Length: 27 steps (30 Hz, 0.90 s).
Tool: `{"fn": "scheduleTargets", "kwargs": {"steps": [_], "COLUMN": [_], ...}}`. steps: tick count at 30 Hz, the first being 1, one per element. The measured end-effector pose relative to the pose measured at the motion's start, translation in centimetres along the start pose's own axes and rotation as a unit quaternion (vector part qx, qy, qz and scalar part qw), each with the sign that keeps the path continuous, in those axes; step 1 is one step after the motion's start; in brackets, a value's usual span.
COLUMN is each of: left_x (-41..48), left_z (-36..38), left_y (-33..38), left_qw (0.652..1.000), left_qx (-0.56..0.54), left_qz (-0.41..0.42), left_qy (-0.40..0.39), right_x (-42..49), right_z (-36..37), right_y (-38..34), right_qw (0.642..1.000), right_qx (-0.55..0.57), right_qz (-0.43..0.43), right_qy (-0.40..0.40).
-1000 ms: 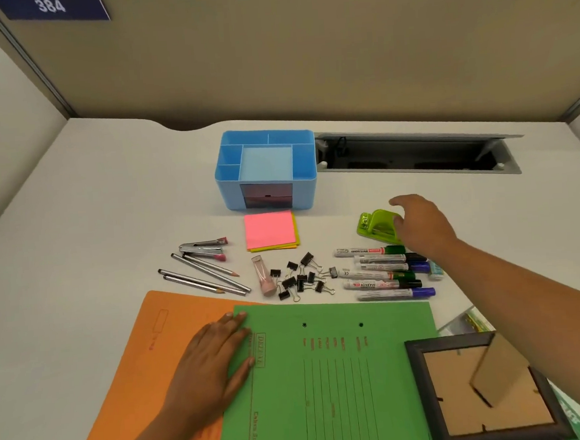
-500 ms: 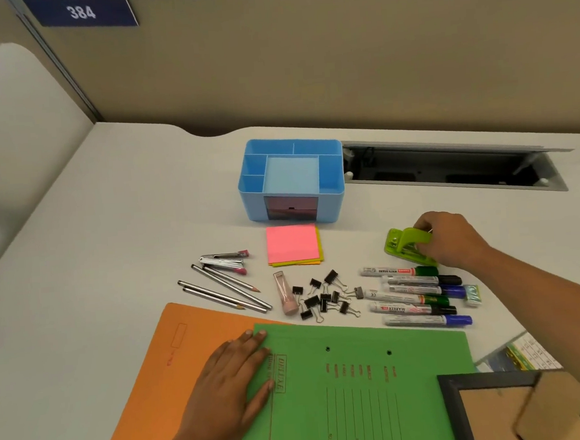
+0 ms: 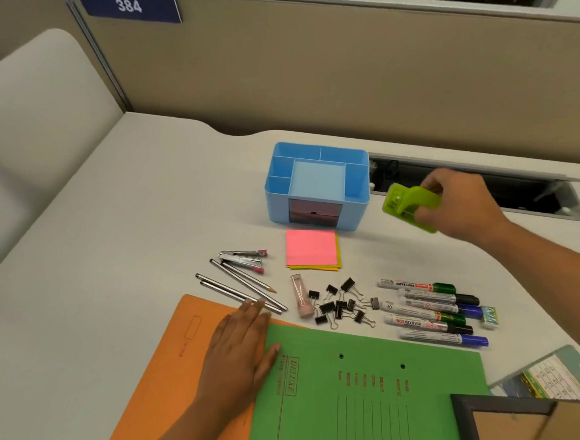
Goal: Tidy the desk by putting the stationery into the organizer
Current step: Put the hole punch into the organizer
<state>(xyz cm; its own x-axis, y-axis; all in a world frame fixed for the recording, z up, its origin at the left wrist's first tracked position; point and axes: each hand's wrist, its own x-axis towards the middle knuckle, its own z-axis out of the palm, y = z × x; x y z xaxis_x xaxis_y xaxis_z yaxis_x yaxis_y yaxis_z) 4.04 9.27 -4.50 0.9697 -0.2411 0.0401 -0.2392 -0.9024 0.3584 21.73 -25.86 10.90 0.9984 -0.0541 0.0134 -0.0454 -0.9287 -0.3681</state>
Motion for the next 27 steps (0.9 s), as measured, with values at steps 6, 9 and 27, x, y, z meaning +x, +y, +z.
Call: {"fn": "scheduleTargets", "kwargs": {"steps": [6,9,27], "left_x": [2.0,1.9,2.1], "left_z": [1.1,1.5,1.8], "left_y": [-0.2,-0.2,-0.4], "left_qw": [0.998,0.997,0.996], "left_qx": [0.014,0.034,0.056], "left_qz": [-0.068,-0.066,-0.068], "left_qy": [0.004,-0.002,-0.010], "right_x": [3.1,4.6,9.6], "right_z": [-0.5,0.7,4.6], "right_y": [-6.2,-8.4,-12.4], "right_qw": [0.998,0.997,0.986], "right_qx": [0.032,0.030,-0.029], "right_qz": [-0.051,-0.069,-0.131], "right_qy": [-0.004,-0.020,-0.095]}}
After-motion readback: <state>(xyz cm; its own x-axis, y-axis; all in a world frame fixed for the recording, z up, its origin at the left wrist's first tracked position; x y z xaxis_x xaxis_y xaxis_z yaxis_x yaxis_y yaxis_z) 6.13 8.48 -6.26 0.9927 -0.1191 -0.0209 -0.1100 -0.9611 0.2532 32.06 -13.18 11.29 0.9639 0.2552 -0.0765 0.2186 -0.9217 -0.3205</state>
